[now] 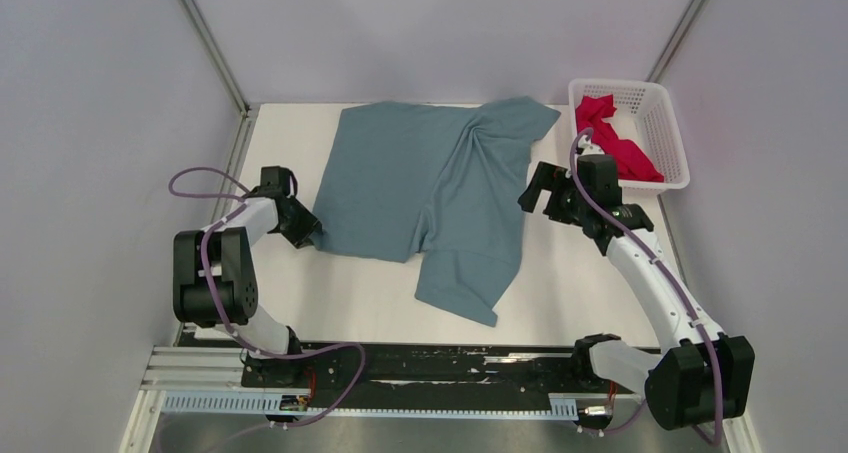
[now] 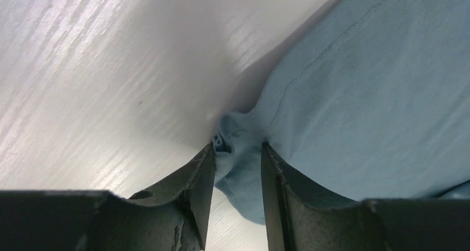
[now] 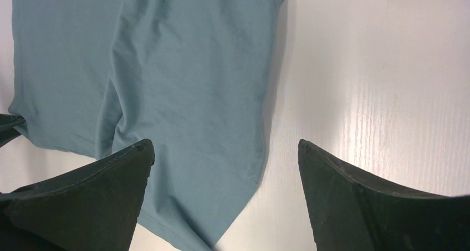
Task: Fold and stack the t-shirts
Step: Flatten out the tshirt
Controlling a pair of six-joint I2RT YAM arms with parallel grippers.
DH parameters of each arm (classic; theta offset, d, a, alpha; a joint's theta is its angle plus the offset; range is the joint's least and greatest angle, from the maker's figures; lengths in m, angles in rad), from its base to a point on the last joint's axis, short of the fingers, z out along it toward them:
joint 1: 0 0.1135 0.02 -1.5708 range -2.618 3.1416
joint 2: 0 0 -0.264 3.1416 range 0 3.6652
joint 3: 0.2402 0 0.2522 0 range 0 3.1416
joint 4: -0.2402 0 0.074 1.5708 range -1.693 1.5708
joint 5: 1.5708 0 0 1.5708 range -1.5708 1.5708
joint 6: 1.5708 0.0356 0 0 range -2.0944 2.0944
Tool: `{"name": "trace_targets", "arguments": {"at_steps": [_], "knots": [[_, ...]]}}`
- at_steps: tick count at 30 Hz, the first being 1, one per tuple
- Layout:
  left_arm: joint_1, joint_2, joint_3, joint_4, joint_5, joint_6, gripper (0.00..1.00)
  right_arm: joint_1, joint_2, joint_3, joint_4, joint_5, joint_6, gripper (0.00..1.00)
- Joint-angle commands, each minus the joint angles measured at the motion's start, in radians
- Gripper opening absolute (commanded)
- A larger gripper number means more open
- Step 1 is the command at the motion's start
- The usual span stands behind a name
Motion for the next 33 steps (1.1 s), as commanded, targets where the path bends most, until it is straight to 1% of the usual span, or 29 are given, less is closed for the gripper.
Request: {"name": "trace_targets", "arguments": {"at_steps": [1, 4, 5, 6, 7, 9, 13, 14, 15, 16, 17, 19, 21, 23, 27, 33], "knots": [[0.002, 0.078, 0.021, 0.032, 0.039, 0.019, 0.43, -0.002, -0.028, -0.012, -0.014, 0.008, 0.008, 1.0], [0.001, 0.114, 0.053, 0.022, 0.035, 0.021, 0.41, 0.004, -0.029, -0.012, -0.048, 0.013, 0.008, 1.0], [0.001, 0.12, 0.059, 0.016, 0.025, 0.023, 0.33, 0.009, -0.03, -0.016, -0.057, 0.015, 0.012, 1.0], [0.001, 0.128, 0.068, 0.011, 0.022, 0.025, 0.27, 0.018, -0.033, -0.023, -0.061, 0.013, 0.018, 1.0], [0.0, 0.131, 0.072, 0.004, 0.017, 0.027, 0.08, 0.032, -0.035, -0.03, -0.066, 0.01, 0.022, 1.0], [0.001, 0.127, 0.076, -0.003, 0.02, 0.041, 0.0, 0.11, -0.026, -0.041, -0.1, 0.017, 0.019, 1.0], [0.001, 0.051, 0.019, 0.033, -0.015, 0.048, 0.0, 0.312, 0.024, -0.048, -0.222, 0.087, 0.056, 0.98], [0.001, 0.012, -0.006, 0.028, -0.026, 0.039, 0.0, 0.355, 0.035, -0.055, -0.247, 0.087, 0.076, 0.98], [-0.002, -0.008, -0.018, 0.019, -0.067, 0.03, 0.0, 0.393, 0.045, -0.066, -0.267, 0.088, 0.093, 0.97], [-0.004, -0.048, -0.038, -0.01, -0.092, 0.01, 0.0, 0.435, 0.051, -0.076, -0.287, 0.114, 0.13, 0.96], [-0.01, -0.067, -0.061, -0.026, -0.133, 0.002, 0.0, 0.477, 0.055, -0.087, -0.298, 0.136, 0.154, 0.94], [-0.022, -0.15, -0.11, -0.049, -0.163, -0.013, 0.0, 0.552, 0.058, -0.11, -0.299, 0.158, 0.195, 0.89], [-0.031, -0.215, -0.171, -0.051, -0.157, -0.032, 0.0, 0.615, 0.066, -0.136, -0.283, 0.163, 0.225, 0.84], [-0.038, -0.281, -0.233, -0.024, -0.14, -0.051, 0.0, 0.682, 0.084, -0.163, -0.256, 0.165, 0.236, 0.82], [-0.042, -0.39, -0.309, 0.014, -0.107, -0.074, 0.0, 0.754, 0.133, -0.186, -0.2, 0.173, 0.248, 0.79], [-0.042, -0.48, -0.322, -0.036, -0.11, -0.086, 0.0, 0.806, 0.206, -0.214, -0.175, 0.191, 0.286, 0.72]]}}
